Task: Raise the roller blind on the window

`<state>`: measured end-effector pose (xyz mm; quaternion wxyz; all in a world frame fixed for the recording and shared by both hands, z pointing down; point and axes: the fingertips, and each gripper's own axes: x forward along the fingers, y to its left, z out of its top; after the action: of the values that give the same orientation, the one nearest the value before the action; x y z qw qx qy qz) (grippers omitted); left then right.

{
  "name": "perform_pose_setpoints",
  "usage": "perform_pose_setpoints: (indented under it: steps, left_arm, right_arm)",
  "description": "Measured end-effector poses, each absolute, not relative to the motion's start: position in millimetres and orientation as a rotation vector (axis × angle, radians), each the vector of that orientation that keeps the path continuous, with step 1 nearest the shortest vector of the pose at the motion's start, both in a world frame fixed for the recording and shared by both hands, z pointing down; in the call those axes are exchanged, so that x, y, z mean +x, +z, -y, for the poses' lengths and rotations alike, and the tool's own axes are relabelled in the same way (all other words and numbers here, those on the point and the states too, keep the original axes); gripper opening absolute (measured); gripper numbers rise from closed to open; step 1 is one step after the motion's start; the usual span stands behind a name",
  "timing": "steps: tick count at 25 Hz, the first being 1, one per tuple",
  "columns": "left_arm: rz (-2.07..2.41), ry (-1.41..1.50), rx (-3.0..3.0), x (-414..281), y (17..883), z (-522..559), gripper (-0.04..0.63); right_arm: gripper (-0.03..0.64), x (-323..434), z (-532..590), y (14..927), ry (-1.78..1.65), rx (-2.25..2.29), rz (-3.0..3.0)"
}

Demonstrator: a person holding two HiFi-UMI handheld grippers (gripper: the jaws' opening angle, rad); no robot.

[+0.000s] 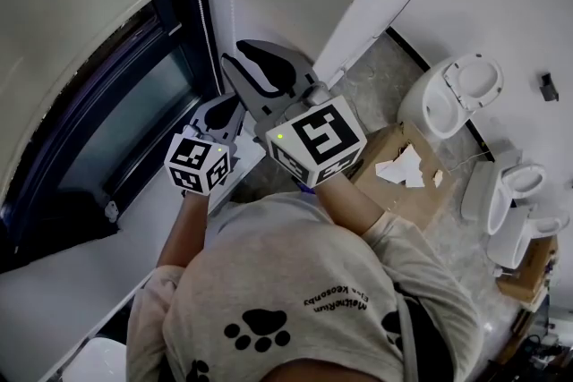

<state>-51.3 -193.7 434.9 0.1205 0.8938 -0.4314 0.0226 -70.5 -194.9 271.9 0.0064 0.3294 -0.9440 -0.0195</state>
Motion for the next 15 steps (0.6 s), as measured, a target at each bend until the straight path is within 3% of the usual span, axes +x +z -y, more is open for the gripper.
perform_pose_setpoints:
  steps: [7, 15]
  left_arm:
    - [1.261, 0.062, 2.614, -52, 435, 194, 0.011]
    - [1.26, 0.081, 2.604, -49, 444, 191, 0.011]
  right_arm:
    - [0.015, -73, 201, 255, -0.108, 1.035, 2.966]
    - [0.011, -70, 199, 265, -0.103, 1.048, 2.965]
